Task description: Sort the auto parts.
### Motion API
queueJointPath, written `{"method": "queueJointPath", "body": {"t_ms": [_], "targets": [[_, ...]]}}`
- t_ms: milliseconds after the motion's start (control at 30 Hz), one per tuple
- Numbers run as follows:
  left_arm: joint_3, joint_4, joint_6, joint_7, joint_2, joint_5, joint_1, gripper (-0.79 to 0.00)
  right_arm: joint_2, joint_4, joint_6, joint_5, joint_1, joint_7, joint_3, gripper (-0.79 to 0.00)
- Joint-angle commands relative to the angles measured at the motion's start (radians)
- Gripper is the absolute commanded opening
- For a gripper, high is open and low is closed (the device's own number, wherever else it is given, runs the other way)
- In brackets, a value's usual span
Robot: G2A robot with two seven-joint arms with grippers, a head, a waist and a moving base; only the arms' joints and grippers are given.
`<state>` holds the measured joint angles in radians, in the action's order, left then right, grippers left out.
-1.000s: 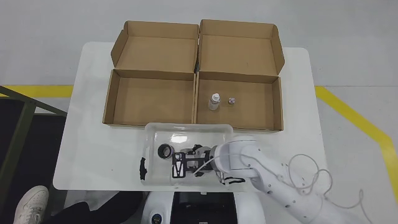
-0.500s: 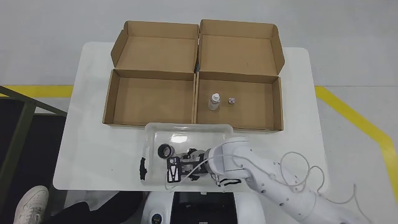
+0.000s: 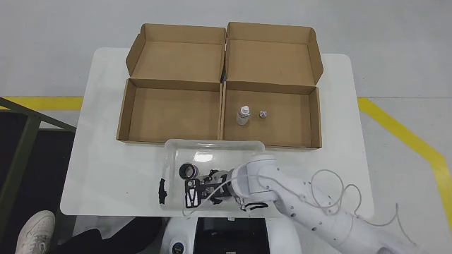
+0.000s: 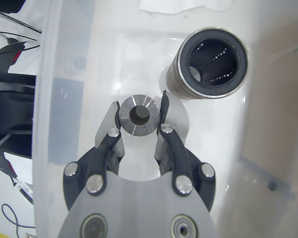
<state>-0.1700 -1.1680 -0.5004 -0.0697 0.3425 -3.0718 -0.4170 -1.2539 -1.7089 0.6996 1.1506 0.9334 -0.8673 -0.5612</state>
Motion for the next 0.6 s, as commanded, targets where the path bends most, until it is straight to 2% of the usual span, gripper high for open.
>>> {"method": "queueJointPath", "body": {"t_ms": [0, 367, 567], "targets": [[0.0, 0.0, 0.0, 0.0, 0.0, 0.0, 0.0, 0.0, 0.001, -0.006, -0.001, 0.002, 0.003, -0.005, -0.003, -0.782], [0.0, 0.0, 0.0, 0.0, 0.0, 0.0, 0.0, 0.0, 0.032, -0.14, 0.016, 0.018, 0.059, -0.012, -0.063, -0.785], [0.0, 0.0, 0.0, 0.0, 0.0, 0.0, 0.0, 0.0, 0.058, -0.207, 0.025, -0.015, 0.112, 0.06, -0.151, -0.785]]}}
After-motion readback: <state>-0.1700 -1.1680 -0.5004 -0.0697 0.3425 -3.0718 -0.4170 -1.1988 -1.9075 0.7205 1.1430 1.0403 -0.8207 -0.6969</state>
